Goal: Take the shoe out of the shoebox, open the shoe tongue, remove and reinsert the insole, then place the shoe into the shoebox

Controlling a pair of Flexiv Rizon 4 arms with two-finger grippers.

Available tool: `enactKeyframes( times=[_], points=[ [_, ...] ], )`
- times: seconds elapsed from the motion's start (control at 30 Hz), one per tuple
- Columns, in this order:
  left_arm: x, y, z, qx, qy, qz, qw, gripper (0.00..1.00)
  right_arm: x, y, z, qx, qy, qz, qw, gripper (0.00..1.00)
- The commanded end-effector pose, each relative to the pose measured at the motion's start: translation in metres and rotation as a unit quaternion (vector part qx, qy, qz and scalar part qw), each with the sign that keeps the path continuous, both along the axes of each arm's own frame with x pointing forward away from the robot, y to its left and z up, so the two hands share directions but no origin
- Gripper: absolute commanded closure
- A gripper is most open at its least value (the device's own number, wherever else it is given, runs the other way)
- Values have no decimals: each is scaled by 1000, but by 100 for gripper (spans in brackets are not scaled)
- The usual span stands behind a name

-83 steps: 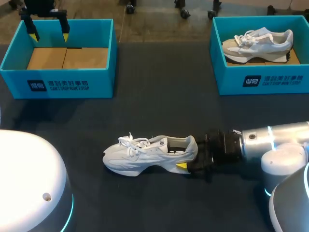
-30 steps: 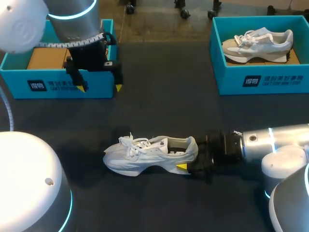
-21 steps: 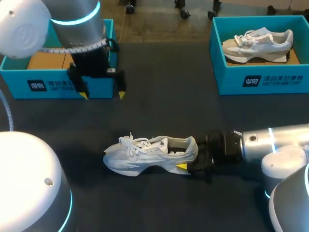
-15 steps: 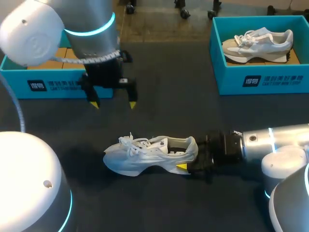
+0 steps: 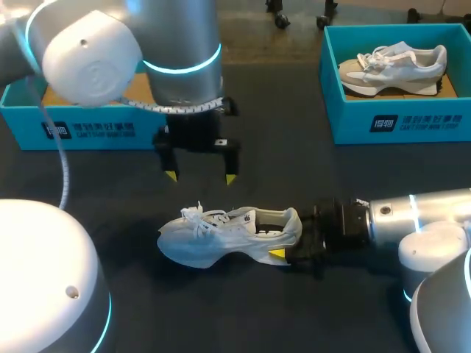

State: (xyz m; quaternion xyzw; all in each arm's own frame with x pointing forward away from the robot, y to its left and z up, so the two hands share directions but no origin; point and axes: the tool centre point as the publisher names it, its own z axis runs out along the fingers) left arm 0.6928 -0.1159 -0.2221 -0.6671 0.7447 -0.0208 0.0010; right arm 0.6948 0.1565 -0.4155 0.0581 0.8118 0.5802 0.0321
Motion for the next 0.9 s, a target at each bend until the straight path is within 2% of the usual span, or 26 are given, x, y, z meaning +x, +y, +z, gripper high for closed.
enactKeyframes(
  times=[0.03, 0.27, 0.53, 0.9],
  points=[
    [2, -4, 0, 6, 2, 0, 1000, 0, -1, 2, 0, -3, 0, 1, 1000, 100],
    [2, -4, 0, 6, 2, 0, 1000, 0, -1, 2, 0, -3, 0, 1, 1000, 100],
    [-5, -25, -18, 23, -2, 20, 1000, 0, -1, 2, 0, -3, 0, 1, 1000, 100],
    [-1, -48, -37, 41, 29, 29, 998, 0, -1, 2, 0, -3, 0, 1, 1000, 100]
  ],
)
